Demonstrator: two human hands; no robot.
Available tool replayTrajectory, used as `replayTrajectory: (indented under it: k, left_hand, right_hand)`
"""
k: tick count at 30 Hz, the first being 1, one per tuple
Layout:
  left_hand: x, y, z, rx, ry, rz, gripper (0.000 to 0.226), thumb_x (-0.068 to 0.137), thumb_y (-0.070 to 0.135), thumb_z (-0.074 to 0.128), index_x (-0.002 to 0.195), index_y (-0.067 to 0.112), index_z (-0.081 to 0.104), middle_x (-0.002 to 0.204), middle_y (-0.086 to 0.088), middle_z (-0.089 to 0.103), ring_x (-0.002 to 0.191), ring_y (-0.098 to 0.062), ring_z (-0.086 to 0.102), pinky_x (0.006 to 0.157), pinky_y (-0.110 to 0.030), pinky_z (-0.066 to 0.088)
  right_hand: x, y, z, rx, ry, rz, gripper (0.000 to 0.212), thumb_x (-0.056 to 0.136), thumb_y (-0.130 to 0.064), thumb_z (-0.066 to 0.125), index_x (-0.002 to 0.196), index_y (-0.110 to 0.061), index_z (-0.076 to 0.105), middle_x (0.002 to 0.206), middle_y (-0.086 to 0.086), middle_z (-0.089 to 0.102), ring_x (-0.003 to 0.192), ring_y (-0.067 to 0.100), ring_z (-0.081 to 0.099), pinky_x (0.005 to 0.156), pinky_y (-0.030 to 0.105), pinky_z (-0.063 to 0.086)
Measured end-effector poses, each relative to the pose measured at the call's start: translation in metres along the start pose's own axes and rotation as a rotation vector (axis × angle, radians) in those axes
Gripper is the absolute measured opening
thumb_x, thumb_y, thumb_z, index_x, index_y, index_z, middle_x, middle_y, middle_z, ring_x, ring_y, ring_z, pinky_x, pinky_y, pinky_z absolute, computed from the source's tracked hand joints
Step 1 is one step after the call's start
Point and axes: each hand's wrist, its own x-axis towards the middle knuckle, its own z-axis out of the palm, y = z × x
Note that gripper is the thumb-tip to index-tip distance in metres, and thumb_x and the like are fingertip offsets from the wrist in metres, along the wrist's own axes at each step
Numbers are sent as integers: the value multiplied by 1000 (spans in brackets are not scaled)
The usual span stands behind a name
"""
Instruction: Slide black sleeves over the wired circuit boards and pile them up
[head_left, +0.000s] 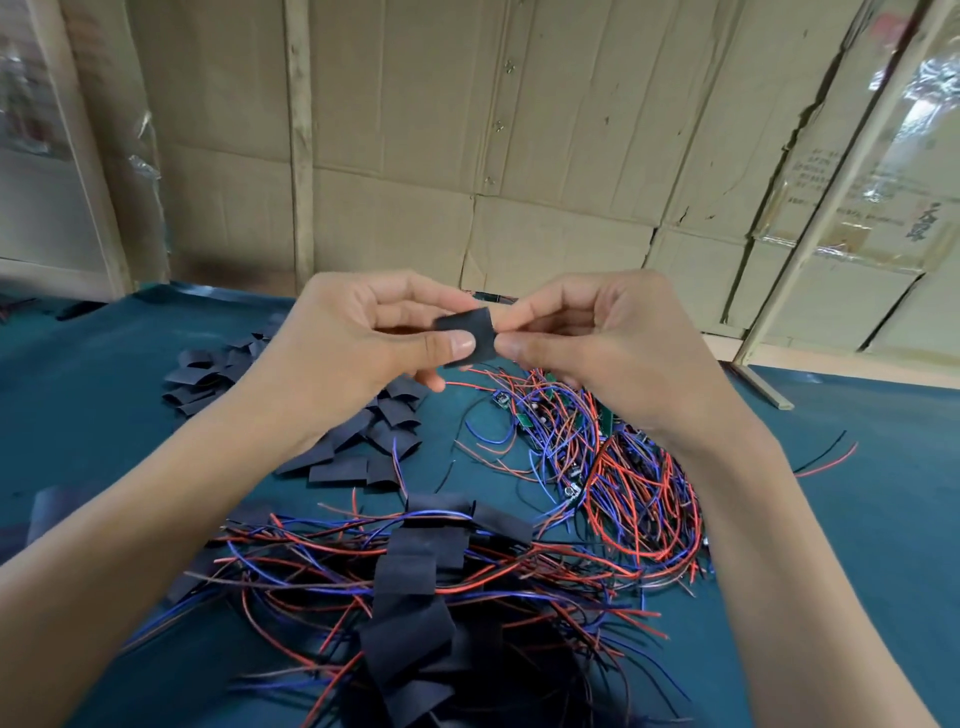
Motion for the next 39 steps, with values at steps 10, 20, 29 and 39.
replayTrajectory:
  k: [10, 20, 29, 39]
  left_hand:
    - [3, 12, -27, -9, 65, -120, 26, 62, 10, 80, 88, 9, 78, 88, -16, 76, 75, -23, 72, 58, -22, 54]
    - [2, 10, -24, -55, 41, -199, 25, 69, -1, 75, 94, -1, 74, 92, -19, 75, 76, -27, 69, 58, -25, 53]
    - [3, 18, -46, 125, -41, -172, 28, 66, 19, 79, 94, 19, 80, 90, -7, 78, 72, -13, 70, 74, -25, 60]
    - [4, 21, -37, 624, -57, -96, 24, 75, 23, 85, 90, 39, 78, 80, 12, 74, 81, 12, 65, 67, 6, 39]
  right_hand:
    - [-9, 7, -43, -61, -263, 182, 32, 76, -16, 77, 108, -9, 72, 83, 14, 74, 74, 21, 67, 71, 24, 53]
    - [-15, 12, -67, 20, -300, 238, 33, 69, -27, 80, 91, -3, 74, 82, 19, 71, 62, 18, 58, 52, 24, 49]
    - [-5, 17, -48, 22, -135, 153, 23, 76, -15, 79, 98, -9, 73, 69, 8, 64, 53, 21, 54, 43, 26, 44]
    - [-5, 5, -20, -154, -230, 92, 34, 90, 2, 69, 119, -15, 73, 92, -2, 68, 79, 11, 57, 76, 19, 44]
